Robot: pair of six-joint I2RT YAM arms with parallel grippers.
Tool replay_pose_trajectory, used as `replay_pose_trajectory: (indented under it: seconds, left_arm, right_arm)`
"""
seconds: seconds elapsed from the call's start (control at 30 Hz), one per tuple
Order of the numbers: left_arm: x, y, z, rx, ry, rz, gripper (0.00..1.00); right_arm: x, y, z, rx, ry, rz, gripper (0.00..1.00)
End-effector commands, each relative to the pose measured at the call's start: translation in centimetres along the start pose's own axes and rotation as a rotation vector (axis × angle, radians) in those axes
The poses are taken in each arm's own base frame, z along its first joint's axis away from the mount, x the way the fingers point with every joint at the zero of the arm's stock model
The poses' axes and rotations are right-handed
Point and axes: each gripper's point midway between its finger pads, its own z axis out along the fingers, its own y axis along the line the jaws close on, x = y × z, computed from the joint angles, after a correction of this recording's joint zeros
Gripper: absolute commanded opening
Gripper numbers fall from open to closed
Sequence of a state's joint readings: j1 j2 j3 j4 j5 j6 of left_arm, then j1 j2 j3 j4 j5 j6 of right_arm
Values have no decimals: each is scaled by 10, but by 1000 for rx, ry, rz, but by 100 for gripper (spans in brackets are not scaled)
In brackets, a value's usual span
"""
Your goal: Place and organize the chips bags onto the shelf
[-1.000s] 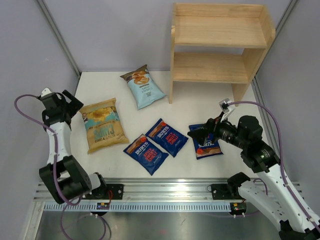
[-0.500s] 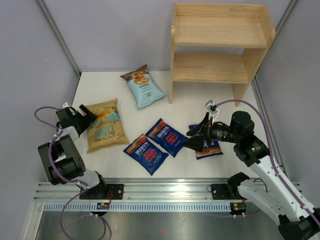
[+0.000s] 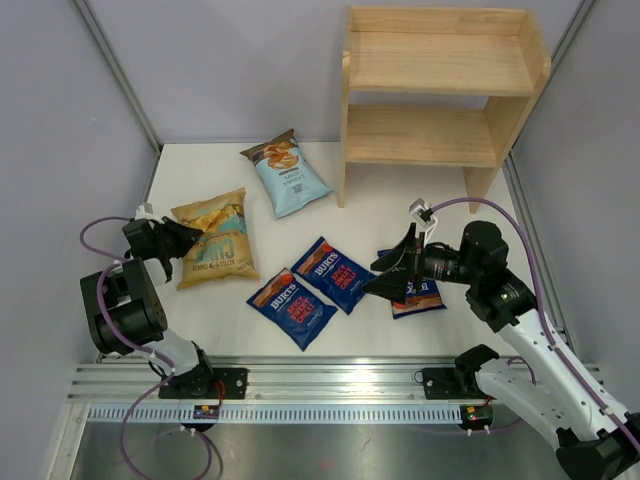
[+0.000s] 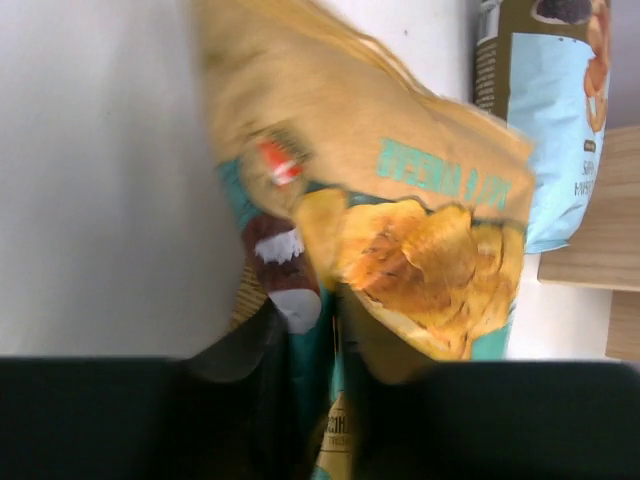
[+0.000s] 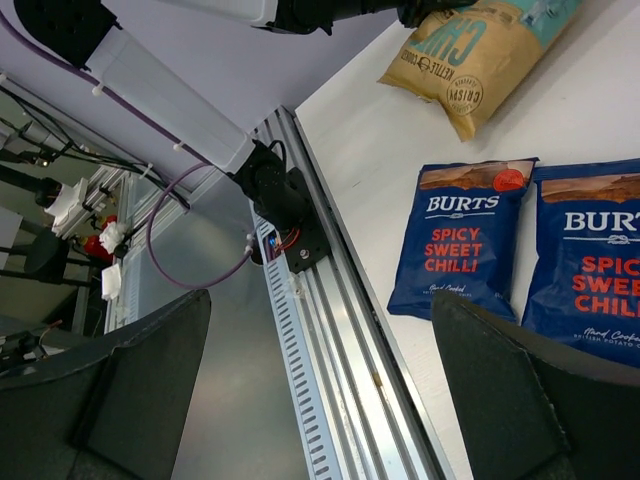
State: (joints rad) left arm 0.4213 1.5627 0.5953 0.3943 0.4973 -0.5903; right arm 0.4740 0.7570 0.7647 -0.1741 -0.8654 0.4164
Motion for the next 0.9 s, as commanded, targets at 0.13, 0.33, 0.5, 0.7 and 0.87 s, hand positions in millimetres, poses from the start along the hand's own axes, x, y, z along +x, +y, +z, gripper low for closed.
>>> replay_pose_trajectory:
  seconds: [0.13,0.33,0.5,0.7,0.87]
  left_arm:
    - [-29,-19,-3,27,-150,-141,0]
    - [-27,-52,-17,108,-128,-373,0]
    - [-37,-100,-45,236,-159,-475,0]
    - [-24,-157,-72,327,-131,-520,0]
    - [-17,-212,-96,438,-113,-564,0]
  right_arm:
    - [-21,-18,11,70,-71,37,99]
    - [-30,-54,35,150,-125,138,99]
    - [-25,-90,60,210,-201,289,99]
    - [-14,-99,93,206,-218,326,99]
    - [-9,-105,111,174,-262,313,99]
